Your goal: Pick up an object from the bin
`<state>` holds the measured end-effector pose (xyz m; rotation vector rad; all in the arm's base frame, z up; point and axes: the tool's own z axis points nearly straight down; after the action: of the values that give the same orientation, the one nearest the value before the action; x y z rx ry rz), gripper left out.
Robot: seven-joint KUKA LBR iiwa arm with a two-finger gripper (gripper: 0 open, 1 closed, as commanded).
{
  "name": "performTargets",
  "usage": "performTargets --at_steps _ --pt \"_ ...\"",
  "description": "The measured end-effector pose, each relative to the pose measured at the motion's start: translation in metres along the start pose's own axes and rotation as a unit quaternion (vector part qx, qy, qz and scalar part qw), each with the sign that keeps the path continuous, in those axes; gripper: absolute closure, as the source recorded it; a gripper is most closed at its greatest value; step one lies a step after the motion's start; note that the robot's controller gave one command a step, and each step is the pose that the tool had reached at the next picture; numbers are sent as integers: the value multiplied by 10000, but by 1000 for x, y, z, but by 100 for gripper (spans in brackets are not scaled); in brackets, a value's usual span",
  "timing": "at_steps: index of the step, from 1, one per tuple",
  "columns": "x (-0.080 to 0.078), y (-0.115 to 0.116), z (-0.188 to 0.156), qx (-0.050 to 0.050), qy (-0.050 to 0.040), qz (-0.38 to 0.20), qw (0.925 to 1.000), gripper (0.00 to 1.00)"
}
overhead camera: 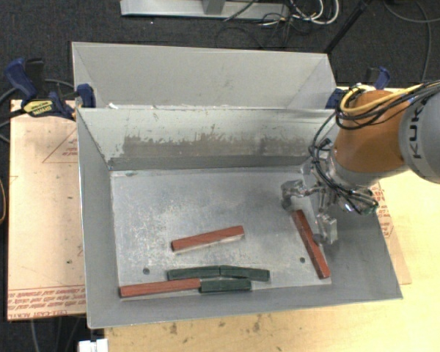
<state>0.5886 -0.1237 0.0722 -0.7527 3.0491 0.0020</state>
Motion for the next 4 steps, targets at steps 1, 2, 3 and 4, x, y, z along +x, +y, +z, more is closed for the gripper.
performTargets --at_steps 1,2,3,4 --pt "-85 75 -22 -3 -42 -57 10000 0" --pt "-68 146 3 -20 4 -918 9958 0" --pt "-69 143 2 3 -9 -906 9959 100" --pt "-68 143 2 2 -6 -909 9959 0"
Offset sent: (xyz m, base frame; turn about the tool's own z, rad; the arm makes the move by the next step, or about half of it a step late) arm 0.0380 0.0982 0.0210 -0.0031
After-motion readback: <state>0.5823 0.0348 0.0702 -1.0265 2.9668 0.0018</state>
